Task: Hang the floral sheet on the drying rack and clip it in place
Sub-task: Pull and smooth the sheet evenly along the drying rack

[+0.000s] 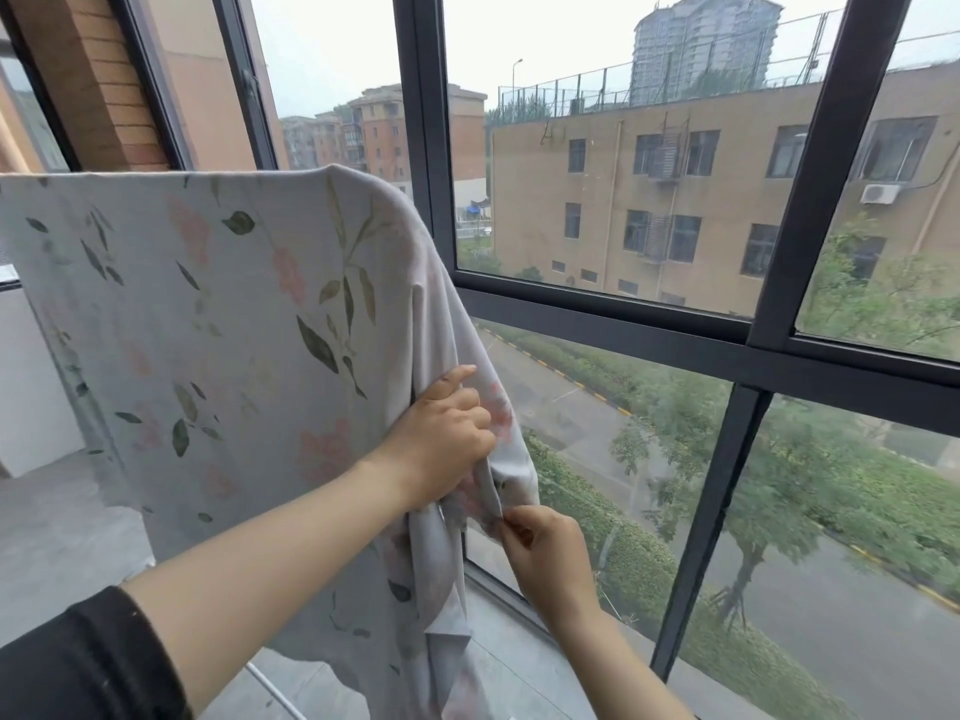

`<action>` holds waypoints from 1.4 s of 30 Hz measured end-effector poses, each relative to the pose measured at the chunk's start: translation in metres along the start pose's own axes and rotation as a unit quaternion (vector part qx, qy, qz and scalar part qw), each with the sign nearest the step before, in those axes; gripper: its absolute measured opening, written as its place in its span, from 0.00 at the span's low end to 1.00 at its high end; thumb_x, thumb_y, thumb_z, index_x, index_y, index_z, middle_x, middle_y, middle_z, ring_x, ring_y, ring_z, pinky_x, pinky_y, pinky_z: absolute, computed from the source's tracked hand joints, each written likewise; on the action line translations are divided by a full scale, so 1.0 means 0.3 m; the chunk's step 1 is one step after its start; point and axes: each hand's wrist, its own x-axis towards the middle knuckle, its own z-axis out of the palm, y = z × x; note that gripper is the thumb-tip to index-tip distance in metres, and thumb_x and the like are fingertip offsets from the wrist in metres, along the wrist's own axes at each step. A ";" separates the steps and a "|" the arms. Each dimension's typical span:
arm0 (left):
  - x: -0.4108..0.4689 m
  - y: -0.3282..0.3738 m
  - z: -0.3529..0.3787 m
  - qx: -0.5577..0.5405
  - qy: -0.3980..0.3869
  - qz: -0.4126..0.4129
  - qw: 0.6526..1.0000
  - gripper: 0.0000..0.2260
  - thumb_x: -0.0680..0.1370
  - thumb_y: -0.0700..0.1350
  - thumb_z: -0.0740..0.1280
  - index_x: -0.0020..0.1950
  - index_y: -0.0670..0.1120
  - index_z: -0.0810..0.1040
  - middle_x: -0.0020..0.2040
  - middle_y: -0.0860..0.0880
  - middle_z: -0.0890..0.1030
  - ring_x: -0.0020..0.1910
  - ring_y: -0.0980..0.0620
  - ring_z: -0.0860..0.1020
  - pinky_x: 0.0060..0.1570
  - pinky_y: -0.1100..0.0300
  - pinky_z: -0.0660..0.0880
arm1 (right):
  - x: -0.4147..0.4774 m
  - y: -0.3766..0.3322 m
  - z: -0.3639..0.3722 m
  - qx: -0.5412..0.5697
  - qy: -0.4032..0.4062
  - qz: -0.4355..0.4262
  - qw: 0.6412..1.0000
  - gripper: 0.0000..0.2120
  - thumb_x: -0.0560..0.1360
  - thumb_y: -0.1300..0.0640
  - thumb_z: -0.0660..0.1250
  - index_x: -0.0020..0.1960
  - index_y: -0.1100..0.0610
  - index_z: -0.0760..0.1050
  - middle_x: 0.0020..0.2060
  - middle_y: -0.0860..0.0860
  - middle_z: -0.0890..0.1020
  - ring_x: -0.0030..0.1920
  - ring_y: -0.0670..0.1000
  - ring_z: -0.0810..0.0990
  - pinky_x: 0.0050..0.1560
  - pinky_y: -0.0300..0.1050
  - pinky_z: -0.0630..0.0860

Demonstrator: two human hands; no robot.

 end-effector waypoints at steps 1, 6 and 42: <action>-0.004 0.006 -0.002 0.002 0.019 -0.001 1.000 0.11 0.65 0.34 0.62 0.29 0.48 0.76 0.27 0.52 0.71 0.33 0.48 0.75 0.68 0.47 0.61 | -0.001 0.003 0.007 -0.003 0.004 -0.003 1.000 0.09 0.70 0.54 0.69 0.33 0.55 0.78 0.24 0.49 0.75 0.27 0.51 0.71 0.29 0.47 0.70; -0.027 0.025 -0.001 -0.009 0.082 0.013 0.997 0.14 0.69 0.32 0.56 0.30 0.46 0.76 0.29 0.50 0.72 0.36 0.47 0.76 0.68 0.48 0.63 | -0.011 0.029 0.049 -0.032 0.044 -0.020 0.998 0.16 0.68 0.60 0.75 0.27 0.56 0.71 0.23 0.47 0.67 0.28 0.47 0.61 0.28 0.40 0.58; -0.241 0.372 -0.077 -0.182 0.030 -0.352 0.918 0.02 0.73 0.44 0.68 0.43 0.47 0.78 0.43 0.52 0.77 0.44 0.48 0.76 0.44 0.55 0.74 | 0.025 0.209 -0.156 -0.004 -0.086 -0.078 0.993 0.03 0.74 0.55 0.71 0.44 0.53 0.77 0.37 0.44 0.78 0.37 0.44 0.75 0.39 0.41 0.73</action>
